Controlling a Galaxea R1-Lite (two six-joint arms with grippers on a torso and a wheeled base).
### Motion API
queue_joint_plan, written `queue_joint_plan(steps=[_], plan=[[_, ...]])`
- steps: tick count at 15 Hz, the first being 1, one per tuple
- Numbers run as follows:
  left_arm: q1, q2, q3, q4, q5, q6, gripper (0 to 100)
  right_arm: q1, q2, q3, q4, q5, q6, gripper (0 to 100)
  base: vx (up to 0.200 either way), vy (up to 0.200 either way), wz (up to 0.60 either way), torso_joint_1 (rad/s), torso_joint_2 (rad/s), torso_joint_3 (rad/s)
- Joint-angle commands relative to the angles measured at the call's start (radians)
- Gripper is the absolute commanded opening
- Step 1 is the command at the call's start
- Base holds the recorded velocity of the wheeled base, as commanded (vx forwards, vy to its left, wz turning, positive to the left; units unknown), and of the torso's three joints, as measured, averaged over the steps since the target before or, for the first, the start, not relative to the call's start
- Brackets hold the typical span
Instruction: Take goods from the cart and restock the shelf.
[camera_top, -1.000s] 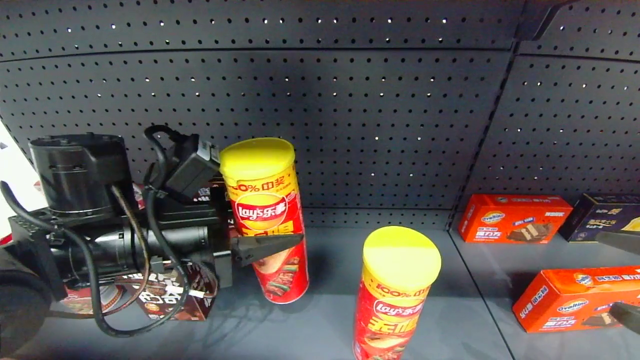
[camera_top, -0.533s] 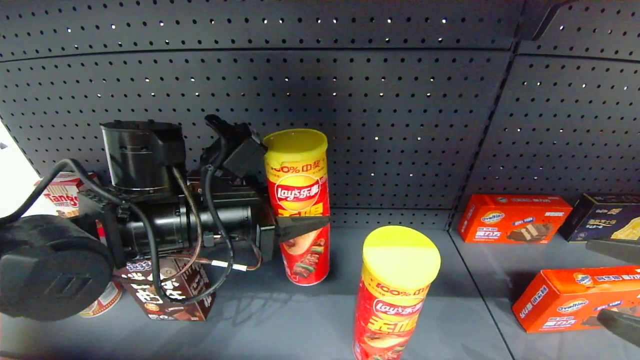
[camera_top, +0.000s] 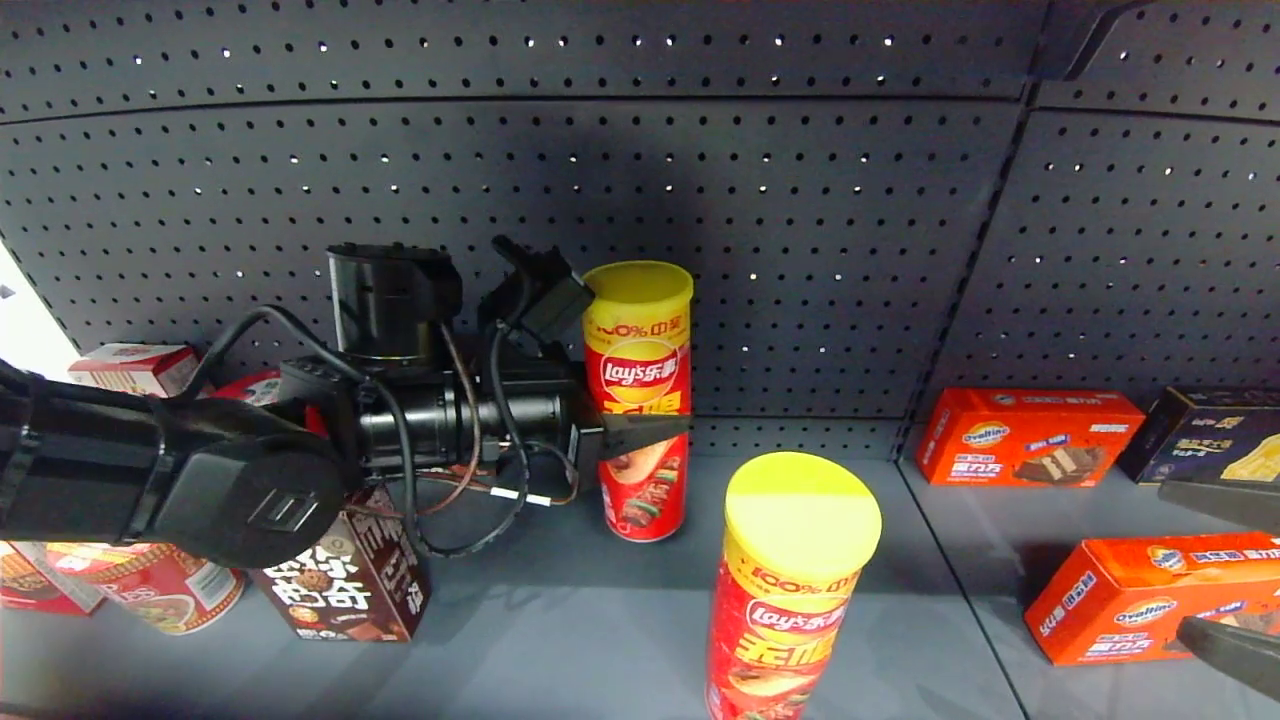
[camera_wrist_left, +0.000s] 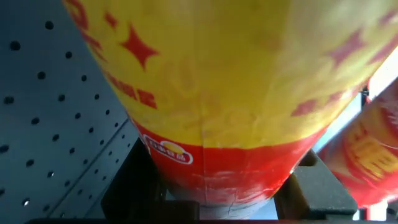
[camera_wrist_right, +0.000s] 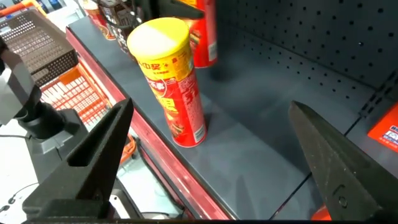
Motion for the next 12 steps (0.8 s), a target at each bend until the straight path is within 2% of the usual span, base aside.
queue_joint_plan(steps=[1,12], plan=[[-0.005,0.055,-0.036,-0.005,0.001,0.001,0,0.002,0.01,0.002,0.0,0.002,0.0,100,0.0,0.0,0.0,0.0,0.0,0.0],[-0.028,0.217,-0.195,-0.001,-0.001,-0.001,0,0.005,0.013,0.046,-0.029,0.005,0.016,100,0.0,0.0,0.0,0.0,0.0,0.0]])
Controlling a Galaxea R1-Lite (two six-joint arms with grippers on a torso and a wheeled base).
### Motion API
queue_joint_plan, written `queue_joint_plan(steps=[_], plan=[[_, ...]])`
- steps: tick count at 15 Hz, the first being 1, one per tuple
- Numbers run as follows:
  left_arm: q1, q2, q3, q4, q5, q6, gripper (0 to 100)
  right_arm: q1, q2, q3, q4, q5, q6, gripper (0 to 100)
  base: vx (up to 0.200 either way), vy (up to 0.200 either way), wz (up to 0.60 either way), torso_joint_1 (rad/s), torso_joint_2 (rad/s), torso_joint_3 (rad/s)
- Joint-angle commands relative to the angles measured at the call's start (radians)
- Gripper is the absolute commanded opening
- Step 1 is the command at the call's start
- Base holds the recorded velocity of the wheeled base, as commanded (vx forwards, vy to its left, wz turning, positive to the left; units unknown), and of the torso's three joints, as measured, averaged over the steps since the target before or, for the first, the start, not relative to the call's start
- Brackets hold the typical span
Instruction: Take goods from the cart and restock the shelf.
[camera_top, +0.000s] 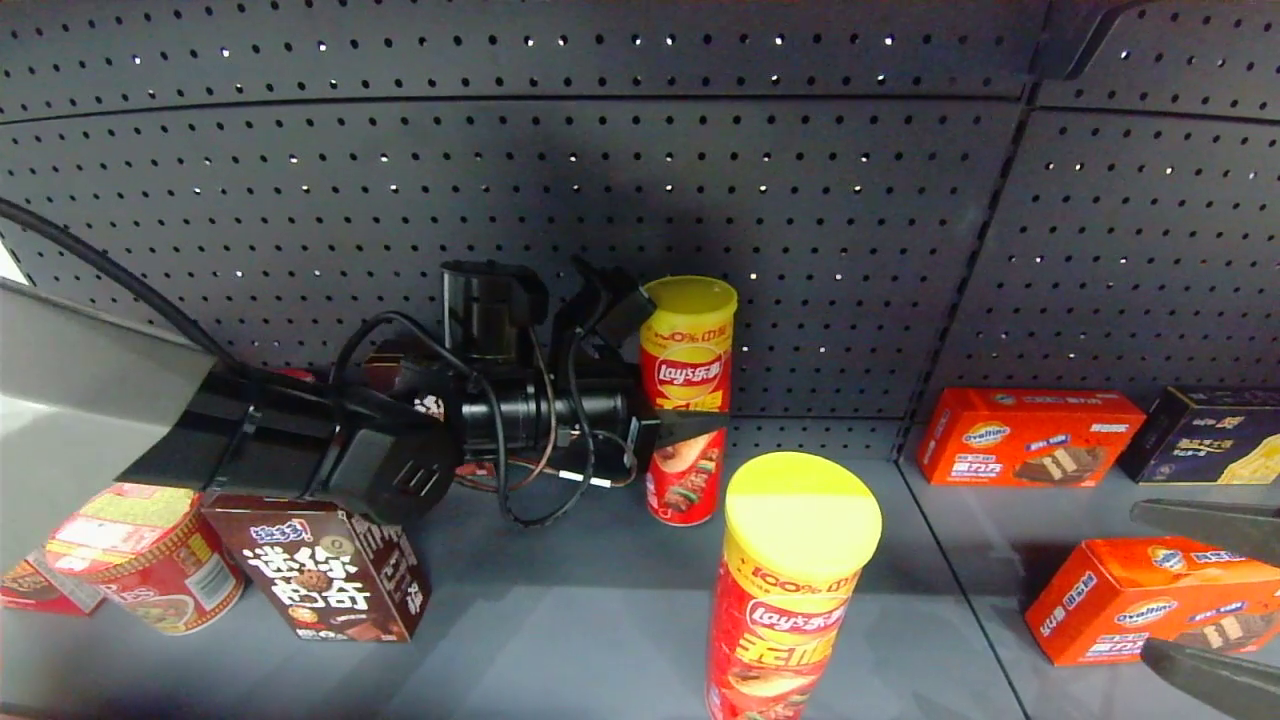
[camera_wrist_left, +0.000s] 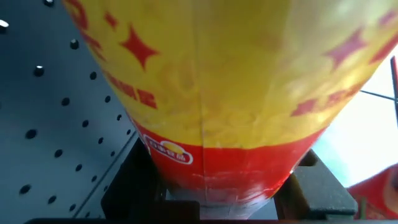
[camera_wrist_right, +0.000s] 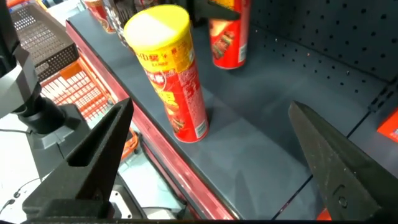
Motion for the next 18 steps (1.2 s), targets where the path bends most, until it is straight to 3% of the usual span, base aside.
queue_joint_plan(steps=[1,7,18], plan=[[-0.002,0.041,-0.033,0.001,0.0,0.0,0,0.001,-0.001,0.004,0.0,0.001,0.002,100,0.0,0.0,0.0,0.0,0.0,0.0],[-0.019,0.12,-0.12,0.002,0.0,0.0,0,-0.001,-0.002,0.018,0.0,0.001,0.003,100,0.0,0.0,0.0,0.0,0.0,0.0],[-0.022,0.14,-0.122,-0.001,0.0,0.0,0,0.005,-0.012,0.028,0.0,0.002,0.022,100,0.0,0.0,0.0,0.0,0.0,0.0]])
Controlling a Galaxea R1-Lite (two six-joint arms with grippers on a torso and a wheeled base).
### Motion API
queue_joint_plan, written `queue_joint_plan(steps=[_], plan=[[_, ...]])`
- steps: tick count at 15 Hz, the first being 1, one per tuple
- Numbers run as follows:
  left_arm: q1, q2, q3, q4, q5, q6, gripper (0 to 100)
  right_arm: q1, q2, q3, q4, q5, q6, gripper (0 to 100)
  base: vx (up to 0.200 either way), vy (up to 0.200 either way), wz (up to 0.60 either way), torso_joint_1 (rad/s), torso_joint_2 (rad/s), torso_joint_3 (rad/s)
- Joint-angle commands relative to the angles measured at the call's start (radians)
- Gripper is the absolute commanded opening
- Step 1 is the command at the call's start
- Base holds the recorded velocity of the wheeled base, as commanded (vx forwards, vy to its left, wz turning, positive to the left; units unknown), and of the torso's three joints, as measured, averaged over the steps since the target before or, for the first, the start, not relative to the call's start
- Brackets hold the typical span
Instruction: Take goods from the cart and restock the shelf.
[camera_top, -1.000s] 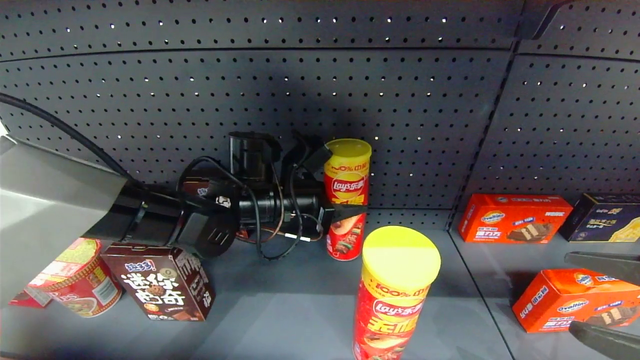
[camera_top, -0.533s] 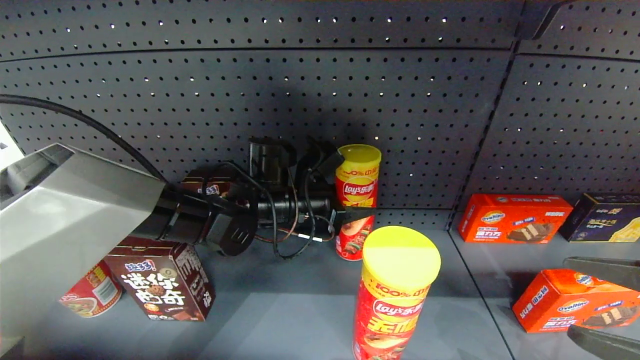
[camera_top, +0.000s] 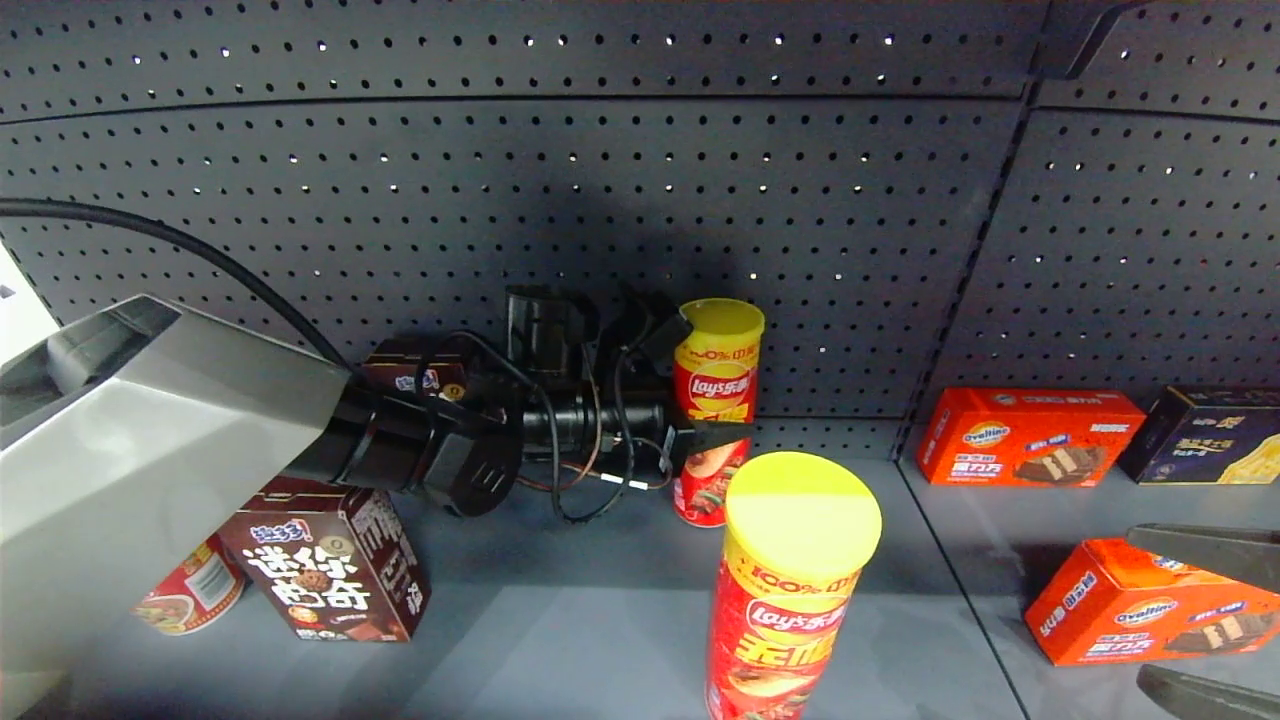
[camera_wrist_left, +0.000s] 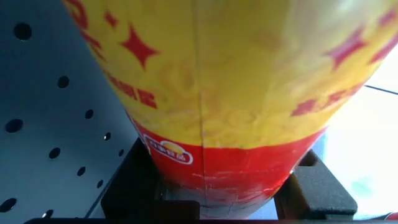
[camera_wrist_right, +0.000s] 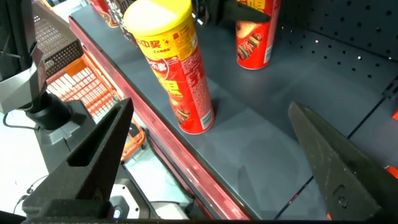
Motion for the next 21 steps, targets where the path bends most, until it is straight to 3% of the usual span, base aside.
queue_joint_plan(steps=[1,2,9,14,19,21], plan=[[0.0,-0.001,0.003,0.001,0.0,0.0,0,0.001,-0.001,0.001,0.0,0.0,0.001,100,0.0,0.0,0.0,0.0,0.0,0.0],[0.0,-0.001,0.002,0.001,0.0,0.0,100,-0.001,-0.001,-0.001,0.0,0.0,0.001,100,0.0,0.0,0.0,0.0,0.0,0.0],[0.004,-0.028,0.039,-0.005,0.001,0.0,100,-0.001,0.003,0.002,0.0,0.0,0.0,100,0.0,0.0,0.0,0.0,0.0,0.0],[0.035,-0.147,0.169,-0.007,0.003,0.0,100,0.013,0.016,0.011,0.0,0.006,-0.002,100,0.0,0.0,0.0,0.0,0.0,0.0],[0.075,-0.357,0.384,-0.007,0.004,0.0,100,0.021,0.053,0.051,0.004,-0.006,-0.006,100,0.0,0.0,0.0,0.0,0.0,0.0],[0.099,-0.395,0.398,-0.004,0.004,0.0,100,0.022,0.084,0.059,0.003,-0.006,-0.009,100,0.0,0.0,0.0,0.0,0.0,0.0]])
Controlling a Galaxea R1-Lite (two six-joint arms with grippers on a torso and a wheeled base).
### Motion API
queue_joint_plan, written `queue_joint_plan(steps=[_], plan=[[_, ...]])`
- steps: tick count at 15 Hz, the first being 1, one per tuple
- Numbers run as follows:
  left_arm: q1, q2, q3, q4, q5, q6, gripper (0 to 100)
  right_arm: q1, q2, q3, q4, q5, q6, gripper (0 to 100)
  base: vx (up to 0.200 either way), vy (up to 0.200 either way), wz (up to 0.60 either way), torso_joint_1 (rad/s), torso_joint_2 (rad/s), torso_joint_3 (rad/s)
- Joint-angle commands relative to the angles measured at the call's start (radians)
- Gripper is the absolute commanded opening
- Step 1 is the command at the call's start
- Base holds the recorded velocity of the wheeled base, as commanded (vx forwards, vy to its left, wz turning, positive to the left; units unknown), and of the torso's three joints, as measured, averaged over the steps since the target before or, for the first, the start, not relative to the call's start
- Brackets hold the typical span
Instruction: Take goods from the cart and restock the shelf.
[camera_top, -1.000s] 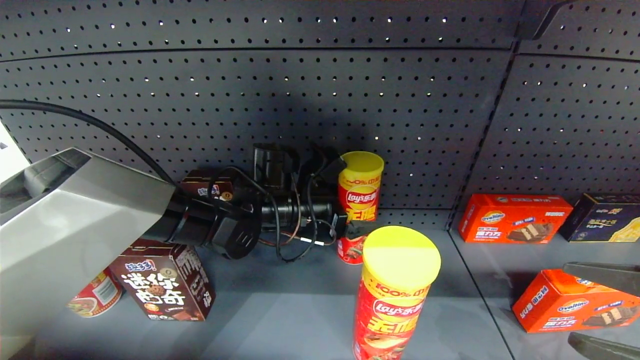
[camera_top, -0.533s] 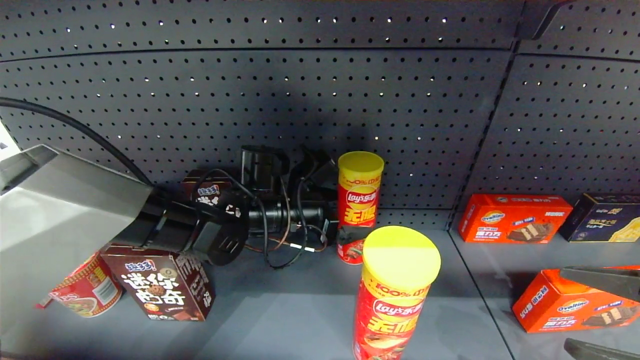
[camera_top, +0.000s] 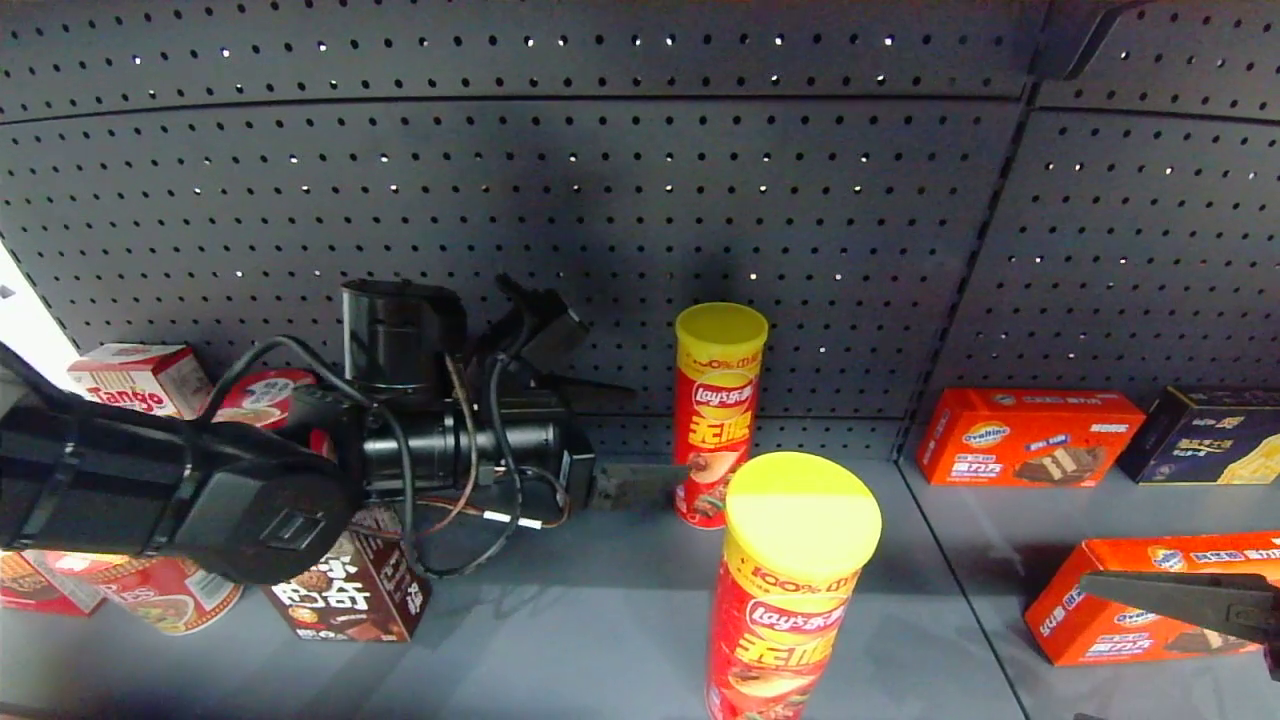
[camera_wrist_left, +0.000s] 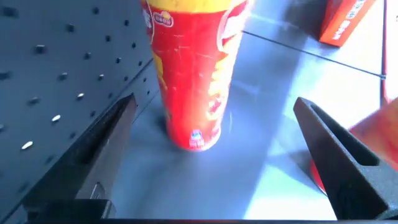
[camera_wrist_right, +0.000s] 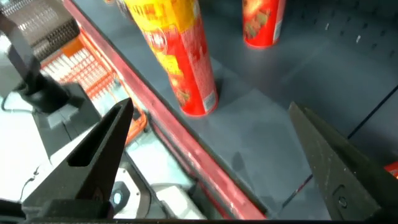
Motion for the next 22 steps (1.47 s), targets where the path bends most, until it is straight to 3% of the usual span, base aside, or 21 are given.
queue_joint_plan(steps=[1,7,9,10,14,18,22], plan=[[0.02,-0.091,0.036,0.001,0.0,-0.001,100,0.004,0.047,0.005,-0.002,-0.003,-0.004,100,0.0,0.0,0.0,0.0,0.0,0.0],[0.056,-0.242,0.093,0.015,0.036,-0.012,100,0.037,0.115,-0.008,-0.004,-0.04,-0.024,100,0.0,0.0,0.0,0.0,0.0,0.0],[0.047,-0.288,0.097,0.03,0.101,-0.019,100,0.044,0.152,-0.009,-0.004,-0.046,-0.026,100,0.0,0.0,0.0,0.0,0.0,0.0],[0.04,-0.317,0.104,0.056,0.145,-0.019,100,0.055,0.173,-0.014,-0.006,-0.051,-0.032,100,0.0,0.0,0.0,0.0,0.0,0.0],[0.031,-0.464,0.104,0.233,0.181,-0.013,100,0.083,0.227,-0.011,-0.036,-0.134,-0.07,100,0.0,0.0,0.0,0.0,0.0,0.0],[0.036,-0.561,0.105,0.406,0.29,-0.012,100,0.103,0.296,0.0,-0.062,-0.195,-0.075,100,0.0,0.0,0.0,0.0,0.0,0.0],[0.033,-0.599,0.156,0.435,0.299,-0.009,100,0.13,0.406,0.009,-0.151,-0.325,-0.072,100,0.0,0.0,0.0,0.0,0.0,0.0]])
